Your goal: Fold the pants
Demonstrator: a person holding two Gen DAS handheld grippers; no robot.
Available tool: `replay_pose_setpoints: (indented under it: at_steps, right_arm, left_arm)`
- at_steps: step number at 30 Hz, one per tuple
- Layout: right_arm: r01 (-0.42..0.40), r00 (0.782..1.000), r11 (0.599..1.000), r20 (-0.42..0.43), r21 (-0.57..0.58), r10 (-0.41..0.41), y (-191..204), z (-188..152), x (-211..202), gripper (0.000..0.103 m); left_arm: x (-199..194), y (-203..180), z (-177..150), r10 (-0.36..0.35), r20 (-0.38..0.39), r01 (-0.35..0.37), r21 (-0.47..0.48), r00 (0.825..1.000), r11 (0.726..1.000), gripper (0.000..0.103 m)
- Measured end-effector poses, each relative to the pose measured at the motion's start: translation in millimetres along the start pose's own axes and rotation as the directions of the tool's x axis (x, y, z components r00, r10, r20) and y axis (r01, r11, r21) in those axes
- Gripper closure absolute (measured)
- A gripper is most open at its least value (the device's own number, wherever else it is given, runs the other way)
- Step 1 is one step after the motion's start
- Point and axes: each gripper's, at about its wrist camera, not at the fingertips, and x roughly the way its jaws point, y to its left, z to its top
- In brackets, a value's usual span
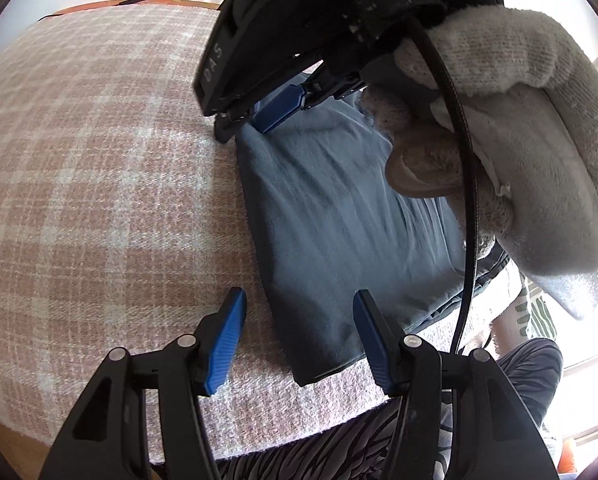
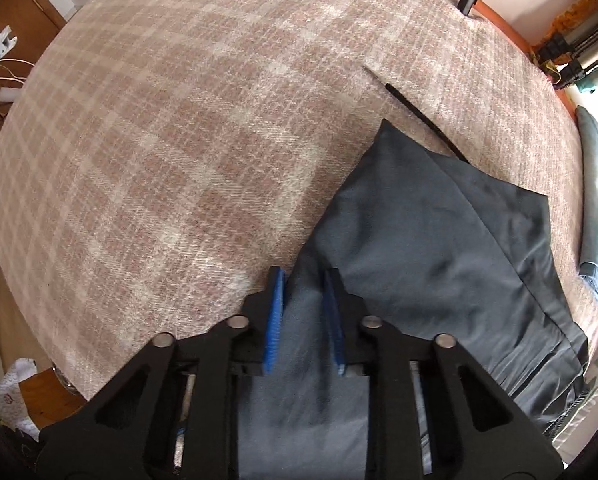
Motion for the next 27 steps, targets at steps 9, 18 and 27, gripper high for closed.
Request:
replay_pose_setpoints:
  at_steps: [9,18,27]
  right_arm:
    - [-0.167,0.983,0.983,0.084,0.075,0.161,-46.8,-13.4,-26.1,0.099]
    - [-0.224,0.969,0.972,0.128,0.076,0.213,-74.1,-21.1,-50.4,0.099]
    - [-0.149,0.984,0.988,0.104,0.031,0.145,-50.5,-1.0,-37.7,0.056]
  left_arm:
    - [4.3,1.8,10.8,0.007,0.004,-0.007,-0.006,1.000,1.000,0.050]
    - [17.8,-8.0,23.1,-0.062,0.011,0.063,-0.035,0.998,0.997,0.080]
    - [12.0,-31.8,28.3,-0.067,0.084,0.065,0.035,0.994,0.997,0.098]
